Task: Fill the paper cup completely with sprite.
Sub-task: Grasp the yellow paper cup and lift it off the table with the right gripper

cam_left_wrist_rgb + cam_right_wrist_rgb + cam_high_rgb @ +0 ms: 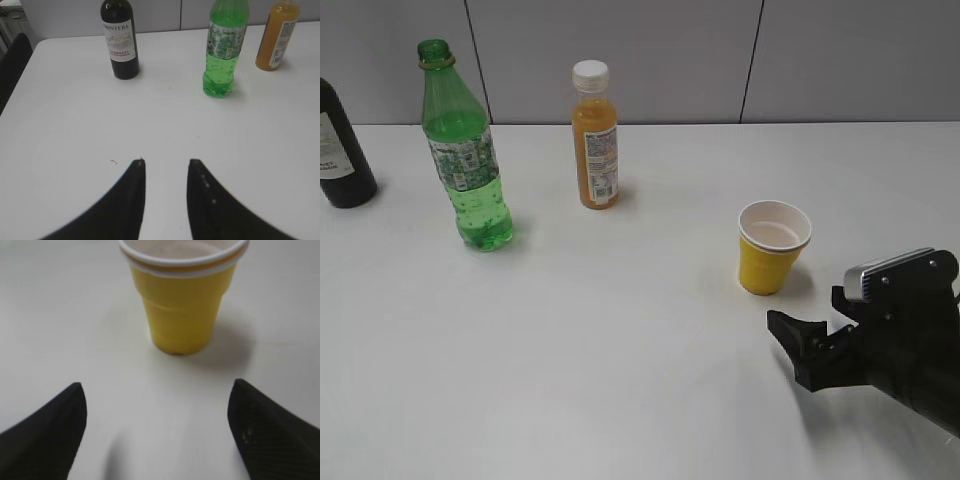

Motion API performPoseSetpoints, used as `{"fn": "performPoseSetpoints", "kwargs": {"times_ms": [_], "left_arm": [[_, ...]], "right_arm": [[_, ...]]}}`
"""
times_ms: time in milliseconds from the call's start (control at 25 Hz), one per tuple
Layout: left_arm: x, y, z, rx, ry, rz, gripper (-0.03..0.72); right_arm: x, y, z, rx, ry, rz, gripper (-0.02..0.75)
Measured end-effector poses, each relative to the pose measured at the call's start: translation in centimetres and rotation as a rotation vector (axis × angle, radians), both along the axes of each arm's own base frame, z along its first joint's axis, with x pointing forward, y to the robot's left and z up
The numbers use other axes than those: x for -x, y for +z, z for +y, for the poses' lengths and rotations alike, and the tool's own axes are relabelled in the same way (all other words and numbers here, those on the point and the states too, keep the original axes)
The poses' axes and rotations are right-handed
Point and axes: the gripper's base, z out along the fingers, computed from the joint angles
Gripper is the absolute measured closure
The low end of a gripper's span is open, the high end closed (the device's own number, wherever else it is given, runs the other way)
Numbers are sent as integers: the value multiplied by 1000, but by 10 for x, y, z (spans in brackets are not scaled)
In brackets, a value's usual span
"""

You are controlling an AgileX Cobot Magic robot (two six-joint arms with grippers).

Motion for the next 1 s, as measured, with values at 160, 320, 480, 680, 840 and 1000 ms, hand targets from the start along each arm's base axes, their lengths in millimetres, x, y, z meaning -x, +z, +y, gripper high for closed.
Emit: {"fn": "performPoseSetpoints", "kwargs": {"times_ms": [160,320,480,680,840,1000], "left_arm": [[0,0,0,0,0,0,456],[0,0,0,0,0,0,456],[0,0,0,0,0,0,456],[0,0,0,0,0,0,456],[0,0,0,0,0,0,459],[0,0,0,0,0,0,459]], "right_arm": [[-14,-2,5,-10,-8,-24,49],[-27,-9,10,-12,-9,-26,49],[-36,-15,14,-14,-9,-27,49],[-47,-21,18,-18,-13,-35,49],[-57,-22,20,-26,-36,-53,49],[-63,-25,23,-34,-38,-61,49]]}}
